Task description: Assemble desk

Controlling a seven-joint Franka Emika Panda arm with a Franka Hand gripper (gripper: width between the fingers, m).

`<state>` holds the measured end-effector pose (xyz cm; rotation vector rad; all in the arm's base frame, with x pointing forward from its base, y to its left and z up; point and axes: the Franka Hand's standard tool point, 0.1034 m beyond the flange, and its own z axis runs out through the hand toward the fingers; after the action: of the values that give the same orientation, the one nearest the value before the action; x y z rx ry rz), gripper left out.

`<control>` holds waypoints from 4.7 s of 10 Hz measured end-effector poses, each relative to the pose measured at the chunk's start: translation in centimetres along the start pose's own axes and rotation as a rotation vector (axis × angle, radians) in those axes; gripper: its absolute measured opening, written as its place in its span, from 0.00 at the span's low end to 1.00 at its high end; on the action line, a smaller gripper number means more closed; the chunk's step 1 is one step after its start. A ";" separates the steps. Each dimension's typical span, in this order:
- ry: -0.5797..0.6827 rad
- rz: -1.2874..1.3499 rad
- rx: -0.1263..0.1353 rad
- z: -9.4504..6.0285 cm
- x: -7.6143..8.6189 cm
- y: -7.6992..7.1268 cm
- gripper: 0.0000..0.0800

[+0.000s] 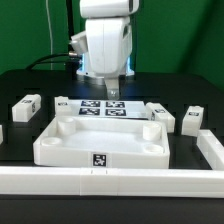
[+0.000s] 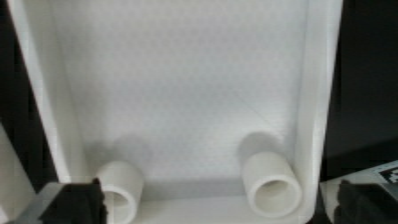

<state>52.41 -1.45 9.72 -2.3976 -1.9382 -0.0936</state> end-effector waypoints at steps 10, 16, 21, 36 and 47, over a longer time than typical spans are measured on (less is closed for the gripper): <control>-0.007 -0.068 0.015 6.5 -1.1 -3.1 0.81; -0.008 -0.044 0.046 8.4 -1.8 -4.1 0.81; -0.008 -0.043 0.047 8.5 -1.9 -4.1 0.08; -0.024 -0.157 0.049 8.9 3.3 -1.9 0.07; -0.031 -0.036 0.020 6.5 4.2 -1.4 0.77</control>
Offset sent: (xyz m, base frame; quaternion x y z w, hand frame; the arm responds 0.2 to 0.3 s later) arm -0.0158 0.0081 -0.0248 -0.0518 0.0212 -0.1407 0.9885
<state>51.96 3.52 3.56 -2.3669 -1.9860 -0.0390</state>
